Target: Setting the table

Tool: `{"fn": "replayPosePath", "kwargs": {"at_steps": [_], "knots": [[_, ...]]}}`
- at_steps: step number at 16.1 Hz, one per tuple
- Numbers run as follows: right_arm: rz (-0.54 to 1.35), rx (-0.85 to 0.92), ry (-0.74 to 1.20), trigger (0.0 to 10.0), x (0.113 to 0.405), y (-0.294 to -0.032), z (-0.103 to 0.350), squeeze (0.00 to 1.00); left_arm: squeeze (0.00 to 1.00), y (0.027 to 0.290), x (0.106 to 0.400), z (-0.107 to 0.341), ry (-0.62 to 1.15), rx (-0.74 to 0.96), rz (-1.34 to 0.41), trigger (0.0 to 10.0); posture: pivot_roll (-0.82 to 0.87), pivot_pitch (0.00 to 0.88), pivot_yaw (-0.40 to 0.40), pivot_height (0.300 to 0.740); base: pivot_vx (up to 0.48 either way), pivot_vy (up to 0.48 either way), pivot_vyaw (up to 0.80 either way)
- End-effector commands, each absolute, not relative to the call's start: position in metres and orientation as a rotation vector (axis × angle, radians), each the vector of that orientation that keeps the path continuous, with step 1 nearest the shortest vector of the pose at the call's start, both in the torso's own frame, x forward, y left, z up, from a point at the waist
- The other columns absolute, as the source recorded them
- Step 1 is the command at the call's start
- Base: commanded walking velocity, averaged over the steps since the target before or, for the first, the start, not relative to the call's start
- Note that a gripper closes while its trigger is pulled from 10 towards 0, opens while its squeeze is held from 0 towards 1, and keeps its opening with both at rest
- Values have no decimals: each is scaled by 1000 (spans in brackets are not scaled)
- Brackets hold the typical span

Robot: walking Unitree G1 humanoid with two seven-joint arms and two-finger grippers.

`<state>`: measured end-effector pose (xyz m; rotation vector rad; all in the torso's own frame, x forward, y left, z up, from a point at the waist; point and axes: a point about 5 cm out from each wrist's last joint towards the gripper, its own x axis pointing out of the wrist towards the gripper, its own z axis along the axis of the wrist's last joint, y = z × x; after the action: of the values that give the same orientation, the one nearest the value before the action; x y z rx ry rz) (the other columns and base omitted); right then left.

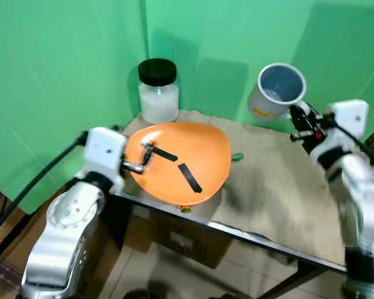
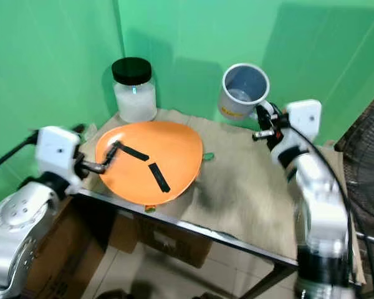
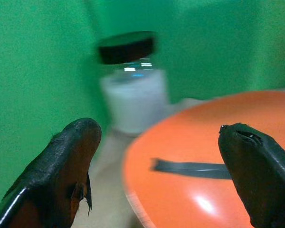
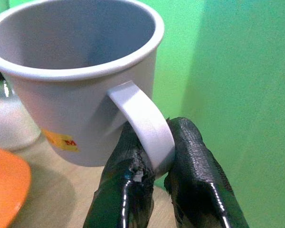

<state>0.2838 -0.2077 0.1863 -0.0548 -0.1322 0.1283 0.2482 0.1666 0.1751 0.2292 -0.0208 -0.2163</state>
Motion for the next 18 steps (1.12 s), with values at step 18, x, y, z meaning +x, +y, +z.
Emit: {"fn": "replayPosePath", "kwargs": {"at_steps": [18], "knots": [[-47, -71, -81, 10000, 254, -176, 194, 0, 0, 154, 235, 201, -109, 176, -147, 10000, 80, 0, -22, 740, 0, 0, -800]]}}
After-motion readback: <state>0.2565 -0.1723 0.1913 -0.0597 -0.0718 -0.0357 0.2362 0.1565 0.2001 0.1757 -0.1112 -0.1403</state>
